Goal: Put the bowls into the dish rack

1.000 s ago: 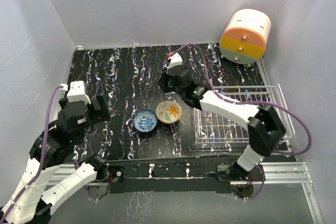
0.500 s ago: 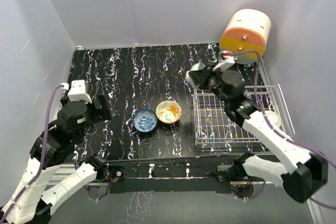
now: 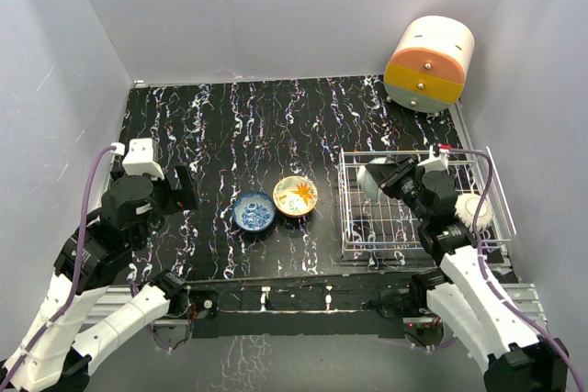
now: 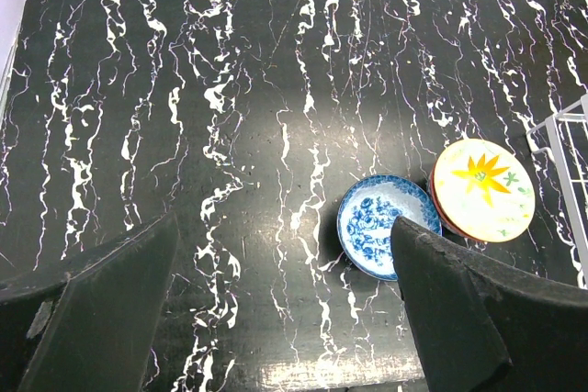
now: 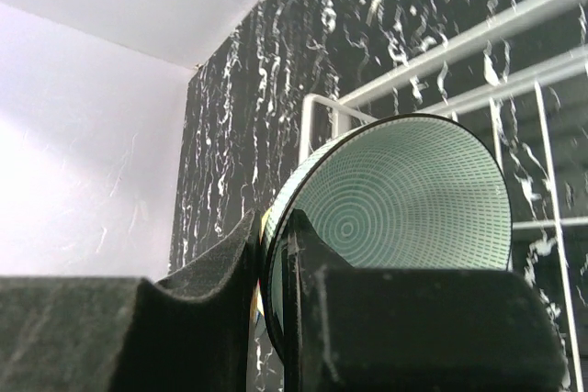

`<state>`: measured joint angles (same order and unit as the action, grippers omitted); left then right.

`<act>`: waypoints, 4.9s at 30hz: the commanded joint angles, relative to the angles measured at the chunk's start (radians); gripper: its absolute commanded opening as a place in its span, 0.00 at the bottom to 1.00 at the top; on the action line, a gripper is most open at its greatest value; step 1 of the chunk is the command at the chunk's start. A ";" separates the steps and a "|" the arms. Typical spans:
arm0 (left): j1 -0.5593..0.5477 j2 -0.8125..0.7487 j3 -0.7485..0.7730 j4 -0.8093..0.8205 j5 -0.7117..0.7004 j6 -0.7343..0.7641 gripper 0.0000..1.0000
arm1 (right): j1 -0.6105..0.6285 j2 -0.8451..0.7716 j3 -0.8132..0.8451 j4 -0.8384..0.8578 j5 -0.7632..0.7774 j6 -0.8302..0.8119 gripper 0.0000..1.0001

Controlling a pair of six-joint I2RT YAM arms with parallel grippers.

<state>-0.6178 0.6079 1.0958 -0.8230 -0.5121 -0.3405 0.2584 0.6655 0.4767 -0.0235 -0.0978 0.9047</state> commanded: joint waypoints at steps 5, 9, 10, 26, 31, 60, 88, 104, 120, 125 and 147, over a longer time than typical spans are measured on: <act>-0.005 0.007 0.015 -0.012 -0.002 0.012 0.97 | -0.194 0.093 -0.230 0.552 -0.290 0.342 0.08; -0.005 0.014 0.008 -0.007 -0.005 0.015 0.97 | -0.234 0.154 -0.275 0.673 -0.335 0.392 0.08; -0.005 0.018 0.006 -0.007 -0.006 0.017 0.97 | -0.237 0.162 -0.282 0.690 -0.339 0.396 0.08; -0.005 0.048 -0.013 0.016 0.001 0.016 0.97 | -0.290 0.254 -0.376 0.860 -0.386 0.471 0.08; -0.005 0.045 -0.008 0.013 -0.002 0.012 0.97 | -0.313 0.231 -0.388 0.808 -0.390 0.479 0.23; -0.005 0.026 -0.024 0.008 0.007 0.001 0.97 | -0.367 0.043 -0.144 -0.078 -0.142 0.116 0.32; -0.005 0.027 -0.033 0.028 0.015 0.005 0.97 | -0.367 0.260 0.222 -0.454 0.073 -0.270 0.52; -0.005 -0.010 -0.092 0.138 0.077 0.029 0.97 | -0.364 0.274 0.372 -0.732 0.068 -0.368 0.99; -0.005 -0.053 -0.079 0.091 0.073 0.017 0.97 | -0.044 0.405 0.457 -0.859 0.414 -0.314 0.99; -0.005 -0.056 -0.071 0.073 0.064 0.018 0.97 | -0.044 0.416 0.486 -0.827 0.478 -0.338 0.99; -0.005 -0.050 -0.057 0.030 0.053 0.005 0.97 | -0.044 0.448 0.386 -0.730 0.408 -0.334 0.78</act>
<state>-0.6178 0.5594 1.0222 -0.7784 -0.4507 -0.3328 0.2104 1.1210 0.8688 -0.8062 0.2825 0.5735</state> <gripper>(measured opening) 0.970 0.785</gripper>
